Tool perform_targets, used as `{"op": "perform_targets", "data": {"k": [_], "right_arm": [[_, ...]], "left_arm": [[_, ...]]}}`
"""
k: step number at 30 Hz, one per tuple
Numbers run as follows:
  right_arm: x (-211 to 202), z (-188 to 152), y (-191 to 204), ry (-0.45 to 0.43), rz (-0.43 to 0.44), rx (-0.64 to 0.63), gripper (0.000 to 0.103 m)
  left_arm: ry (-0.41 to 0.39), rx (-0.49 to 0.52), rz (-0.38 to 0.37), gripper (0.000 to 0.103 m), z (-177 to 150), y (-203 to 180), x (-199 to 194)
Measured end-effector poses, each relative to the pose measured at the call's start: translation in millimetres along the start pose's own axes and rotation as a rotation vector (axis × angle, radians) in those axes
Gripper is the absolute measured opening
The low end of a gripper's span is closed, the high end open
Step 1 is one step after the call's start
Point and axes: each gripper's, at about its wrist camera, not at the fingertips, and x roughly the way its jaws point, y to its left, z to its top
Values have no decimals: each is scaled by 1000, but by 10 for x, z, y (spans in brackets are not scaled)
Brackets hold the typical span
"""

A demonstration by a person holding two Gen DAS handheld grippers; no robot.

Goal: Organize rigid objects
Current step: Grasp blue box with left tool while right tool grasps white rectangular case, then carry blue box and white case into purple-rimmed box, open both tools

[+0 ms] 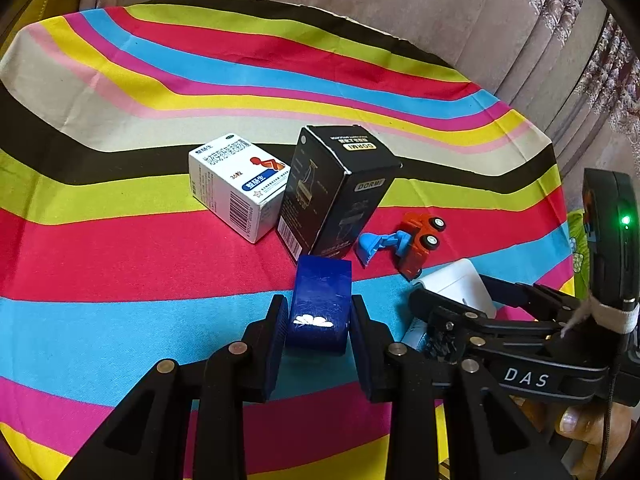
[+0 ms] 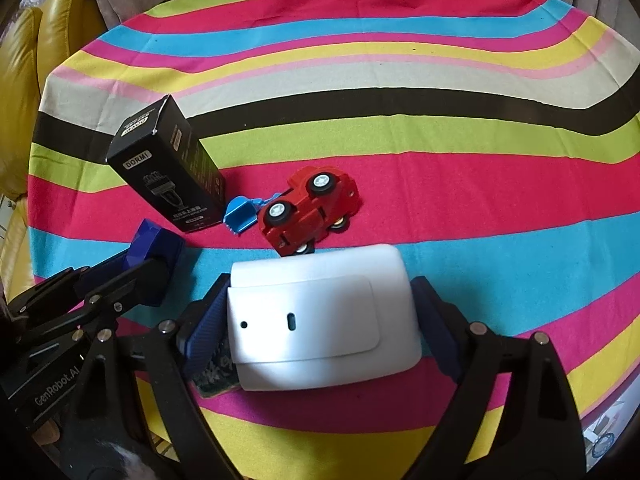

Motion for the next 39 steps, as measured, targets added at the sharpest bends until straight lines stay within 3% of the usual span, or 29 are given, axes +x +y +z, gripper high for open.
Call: {"op": "perform_targets", "data": {"k": [11,23,28,39], "right_arm": [[-355,-120,-120,-92,-29,26,89],[-792,-391,-327,-184,-142,24,89],[-989,-537,-490,-199,-166,57,89],[-1264,-874,-880,-169,-195,118,89]], "left_arm": [[-28,4,-17,32,-152,-117,-264],[-47,2,-70,32,-315,-420,-561],[-31,-12,-109,32,-433,-591,-641],[42,71,-172,32,-680,-1182,-646]]}}
